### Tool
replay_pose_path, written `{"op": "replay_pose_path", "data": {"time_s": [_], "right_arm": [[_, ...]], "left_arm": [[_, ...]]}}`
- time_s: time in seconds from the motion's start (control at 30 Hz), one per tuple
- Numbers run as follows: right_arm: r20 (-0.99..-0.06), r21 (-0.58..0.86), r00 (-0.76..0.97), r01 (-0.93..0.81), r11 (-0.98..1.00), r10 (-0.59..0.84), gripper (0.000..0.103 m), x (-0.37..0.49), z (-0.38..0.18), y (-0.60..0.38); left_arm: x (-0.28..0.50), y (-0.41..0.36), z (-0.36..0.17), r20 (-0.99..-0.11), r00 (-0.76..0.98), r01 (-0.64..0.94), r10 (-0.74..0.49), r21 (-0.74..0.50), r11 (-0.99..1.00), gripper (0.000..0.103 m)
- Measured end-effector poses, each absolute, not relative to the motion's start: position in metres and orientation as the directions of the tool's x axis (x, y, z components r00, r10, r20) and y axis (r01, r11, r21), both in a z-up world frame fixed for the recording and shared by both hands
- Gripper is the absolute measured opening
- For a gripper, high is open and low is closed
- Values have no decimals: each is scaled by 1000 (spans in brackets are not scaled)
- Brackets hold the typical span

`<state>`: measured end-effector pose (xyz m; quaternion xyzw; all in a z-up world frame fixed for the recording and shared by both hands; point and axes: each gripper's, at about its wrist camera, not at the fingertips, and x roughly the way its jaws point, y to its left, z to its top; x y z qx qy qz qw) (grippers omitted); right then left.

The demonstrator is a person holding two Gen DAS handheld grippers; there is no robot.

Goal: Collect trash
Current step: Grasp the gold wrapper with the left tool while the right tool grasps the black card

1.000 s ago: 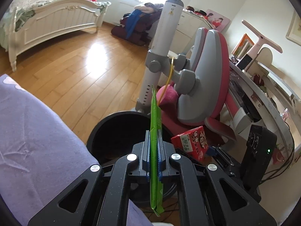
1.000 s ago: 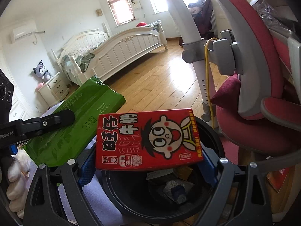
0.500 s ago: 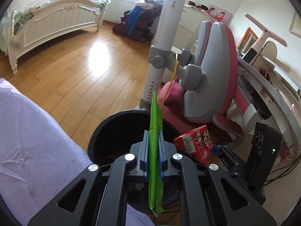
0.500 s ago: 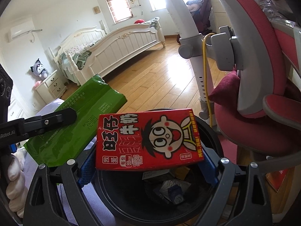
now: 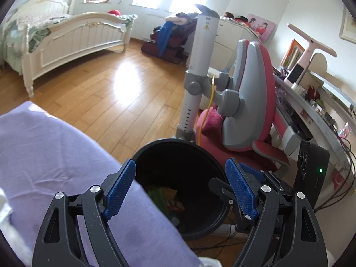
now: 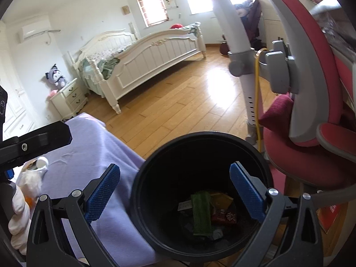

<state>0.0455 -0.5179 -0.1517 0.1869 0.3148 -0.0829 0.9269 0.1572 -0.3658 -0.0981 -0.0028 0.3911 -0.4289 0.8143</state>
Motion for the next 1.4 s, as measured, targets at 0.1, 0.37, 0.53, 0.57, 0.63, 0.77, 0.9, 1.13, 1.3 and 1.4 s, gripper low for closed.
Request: {"op": "replay_pose_path", "data": {"time_s": [0.1,0.37,0.53,0.57,0.63,0.77,0.9,1.13,1.3,1.4], "right_arm": [[-602,308,798,198,931,29,98,52,-139,-497],[-595,336,749,-98,937,291,98,95,-106,-402],[-633,348,649,-248,904,422,98,130,-100,-340],[-645,348,625,-271,897,439,98,139,-100,-328],[-673,336,585,-302,892,452,97,152,-103,-303],[-722,305,511,-372,877,467,87,181,-105,-258],[-752,269,457,-445,854,475,86,207,-105,-218],[-819,260,346,-488,833,458,86,256,-116,-162],[-883,237,268,-455,858,386,86,293,-138,-128],[-913,207,239,-427,880,331,86,305,-149,-116]], "left_arm": [[154,-329,-84,-623,381,669,-683,-325,669,90],[159,-192,-59,-624,571,535,-534,-210,818,95],[179,-100,-62,-659,652,428,-375,-89,899,95],[185,-82,-66,-673,657,410,-340,-60,910,95],[198,-56,-75,-701,652,390,-290,-18,921,95],[223,-18,-96,-742,640,384,-199,86,919,95],[250,0,-117,-782,597,417,-180,111,902,86],[277,4,-140,-817,549,458,-175,119,881,55],[291,13,-143,-818,537,407,-207,37,913,19],[290,21,-144,-807,543,381,-233,-10,924,16]]}}
